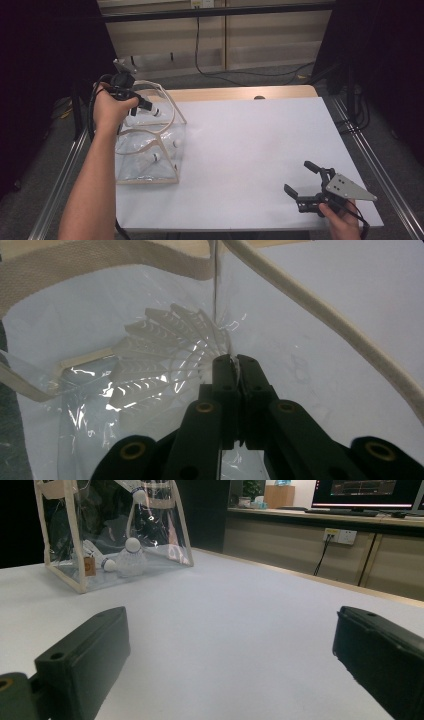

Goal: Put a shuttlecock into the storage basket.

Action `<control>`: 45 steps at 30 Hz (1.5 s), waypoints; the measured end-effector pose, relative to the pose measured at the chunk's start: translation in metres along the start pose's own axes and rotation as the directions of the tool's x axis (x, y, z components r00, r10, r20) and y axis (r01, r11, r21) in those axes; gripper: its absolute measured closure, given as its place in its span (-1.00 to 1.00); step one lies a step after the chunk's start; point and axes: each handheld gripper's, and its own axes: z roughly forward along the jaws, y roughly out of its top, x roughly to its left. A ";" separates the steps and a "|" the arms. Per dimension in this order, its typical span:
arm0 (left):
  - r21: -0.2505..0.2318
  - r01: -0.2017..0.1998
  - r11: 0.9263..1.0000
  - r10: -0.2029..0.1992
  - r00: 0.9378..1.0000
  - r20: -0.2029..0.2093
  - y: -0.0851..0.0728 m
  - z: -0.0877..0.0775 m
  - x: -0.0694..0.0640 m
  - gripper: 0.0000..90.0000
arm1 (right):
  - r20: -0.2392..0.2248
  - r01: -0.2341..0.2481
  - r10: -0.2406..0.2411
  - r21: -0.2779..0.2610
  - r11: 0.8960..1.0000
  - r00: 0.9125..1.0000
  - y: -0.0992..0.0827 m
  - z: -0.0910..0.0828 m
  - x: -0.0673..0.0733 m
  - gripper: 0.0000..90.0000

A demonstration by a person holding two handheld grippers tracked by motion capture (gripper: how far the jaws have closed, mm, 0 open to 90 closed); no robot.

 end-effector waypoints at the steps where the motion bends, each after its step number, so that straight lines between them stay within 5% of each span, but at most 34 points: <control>1: 0.001 0.000 1.000 0.000 1.000 0.000 0.000 0.001 0.000 0.95 | 0.000 -0.001 0.001 0.000 1.000 1.000 0.000 0.000 0.000 -0.97; 27: -0.001 0.013 1.000 -0.013 1.000 -0.020 -0.003 0.016 0.007 0.85 | -0.001 0.000 0.000 0.001 1.000 1.000 0.000 0.000 0.000 -0.97; 45: -0.024 0.007 1.000 -0.006 0.999 0.033 -0.009 0.005 0.002 0.56 | 0.000 0.001 -0.001 0.003 1.000 1.000 0.000 0.000 0.000 -0.97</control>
